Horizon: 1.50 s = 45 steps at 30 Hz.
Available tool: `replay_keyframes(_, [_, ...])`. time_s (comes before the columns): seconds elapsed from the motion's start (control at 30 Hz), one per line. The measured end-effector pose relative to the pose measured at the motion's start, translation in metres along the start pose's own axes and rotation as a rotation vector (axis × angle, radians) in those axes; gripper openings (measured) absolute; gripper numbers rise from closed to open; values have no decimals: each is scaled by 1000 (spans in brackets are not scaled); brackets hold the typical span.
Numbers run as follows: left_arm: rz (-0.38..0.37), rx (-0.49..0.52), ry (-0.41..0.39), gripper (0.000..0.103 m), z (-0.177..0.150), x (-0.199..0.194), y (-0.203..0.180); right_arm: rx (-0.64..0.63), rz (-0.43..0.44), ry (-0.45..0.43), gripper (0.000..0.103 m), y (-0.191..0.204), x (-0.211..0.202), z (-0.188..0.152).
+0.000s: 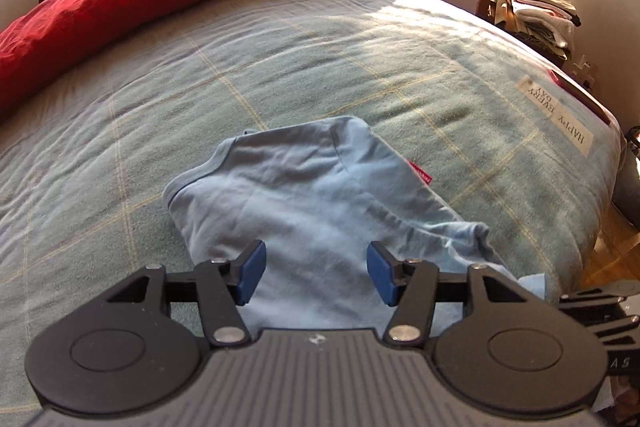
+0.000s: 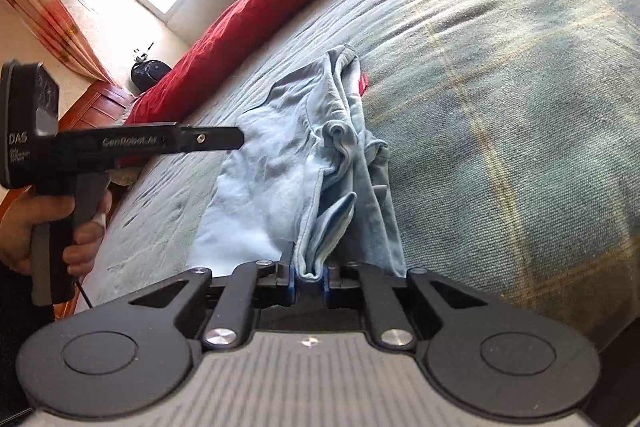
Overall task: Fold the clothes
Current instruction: 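Open the left gripper while the right gripper lowers the folded edge onto the shirt, then open the right gripper and move it to the shirt's folded edge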
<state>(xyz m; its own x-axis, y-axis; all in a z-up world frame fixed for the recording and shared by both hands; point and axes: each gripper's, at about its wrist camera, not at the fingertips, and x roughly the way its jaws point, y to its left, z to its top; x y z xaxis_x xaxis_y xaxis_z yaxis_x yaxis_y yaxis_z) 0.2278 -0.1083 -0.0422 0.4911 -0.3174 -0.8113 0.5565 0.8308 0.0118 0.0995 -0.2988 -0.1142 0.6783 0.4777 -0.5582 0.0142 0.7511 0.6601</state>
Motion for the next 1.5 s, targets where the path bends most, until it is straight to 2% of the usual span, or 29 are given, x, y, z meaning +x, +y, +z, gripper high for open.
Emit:
replay_keyframes(0.1, [21,8,-16,56,-26,-6,3,-24,-11,1,16,1,-5,-1])
replay_keyframes(0.13, [30,25,-36,56,-36,-12,2,-34,-21,-6,22,2,-9,0])
replay_keyframes(0.27, [73,95,-120,62,-69,-41,-4,-65,-36,-49,27,4,-35,4])
replay_keyframes(0.37, [105,112,-179,72,-93,-67,-9,-121,-64,-76,40,4,-57,14])
replay_keyframes(0.4, [104,113,-190,74,-100,-74,-11,-134,-70,-77,48,4,-63,17])
replay_keyframes(0.43, [101,117,-200,74,-107,-78,-14,-151,-71,-71,50,5,-62,21])
replay_keyframes(0.53, [127,138,-210,74,-125,-80,-29,-213,-89,-74,50,10,-63,29])
replay_keyframes(0.63, [215,188,-227,74,-139,-69,-47,-244,-92,-65,49,14,-62,34])
replay_keyframes(0.73, [291,242,-242,75,-145,-58,-63,-269,-77,-63,49,22,-58,32])
replay_keyframes(0.87, [293,294,-232,75,-151,-45,-78,-260,-54,-57,49,29,-52,28])
replay_keyframes(1.0, [398,319,-269,77,-152,-44,-79,-274,-32,-43,49,36,-49,28])
replay_keyframes(1.13, [371,237,-247,78,-154,-44,-65,-283,44,-19,50,49,-41,33])
replay_keyframes(1.37, [331,161,-232,78,-163,-51,-51,-383,148,123,49,87,17,27])
replay_keyframes(1.43, [320,150,-223,78,-165,-54,-48,-439,159,172,46,98,33,20])
replay_keyframes(1.5, [290,111,-204,78,-168,-58,-43,-543,80,218,42,103,49,8])
